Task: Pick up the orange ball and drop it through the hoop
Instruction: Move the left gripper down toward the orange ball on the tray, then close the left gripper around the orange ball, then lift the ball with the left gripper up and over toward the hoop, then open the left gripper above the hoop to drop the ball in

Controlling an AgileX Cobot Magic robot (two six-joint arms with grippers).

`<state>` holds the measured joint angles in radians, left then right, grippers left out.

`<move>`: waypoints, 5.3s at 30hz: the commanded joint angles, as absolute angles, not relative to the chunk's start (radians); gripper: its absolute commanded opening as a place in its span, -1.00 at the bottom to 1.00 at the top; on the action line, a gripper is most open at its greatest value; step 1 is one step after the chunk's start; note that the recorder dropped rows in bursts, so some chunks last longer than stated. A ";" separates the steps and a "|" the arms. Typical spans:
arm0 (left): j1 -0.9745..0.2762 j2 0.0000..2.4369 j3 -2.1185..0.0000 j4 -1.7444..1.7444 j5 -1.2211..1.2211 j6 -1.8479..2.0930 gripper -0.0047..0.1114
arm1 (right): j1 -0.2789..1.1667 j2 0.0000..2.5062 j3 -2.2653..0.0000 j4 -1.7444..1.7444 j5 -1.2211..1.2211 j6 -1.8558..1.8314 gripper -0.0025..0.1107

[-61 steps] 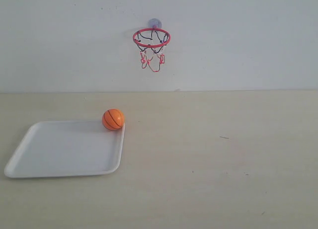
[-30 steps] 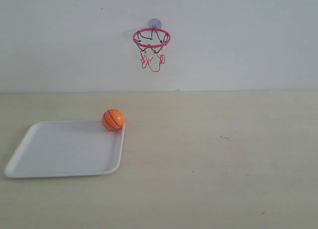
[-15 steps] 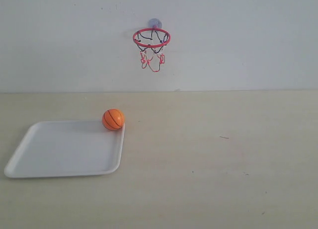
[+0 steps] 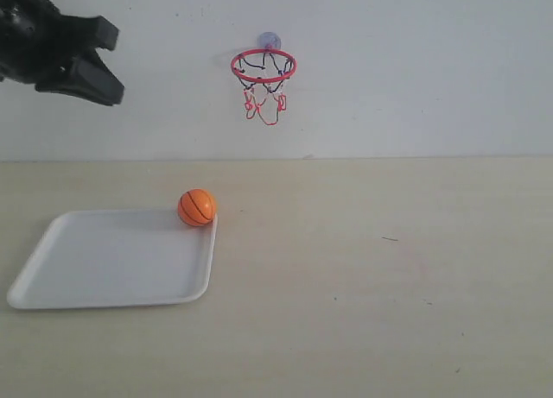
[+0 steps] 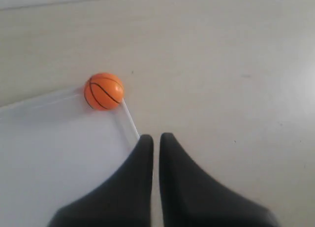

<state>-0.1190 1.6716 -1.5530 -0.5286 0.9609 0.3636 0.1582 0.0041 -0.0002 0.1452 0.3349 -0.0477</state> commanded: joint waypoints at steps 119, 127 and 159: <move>-0.279 2.212 -2.216 -0.570 0.340 0.340 -0.85 | 0.160 0.000 0.000 0.145 0.333 -0.051 -0.96; -0.250 2.373 -2.409 -1.189 0.451 0.812 -0.85 | 0.160 0.000 0.000 0.145 0.333 -0.051 -0.96; -0.252 2.420 -2.436 -1.194 0.537 0.979 -0.85 | 0.160 0.000 0.000 0.145 0.333 -0.051 -0.96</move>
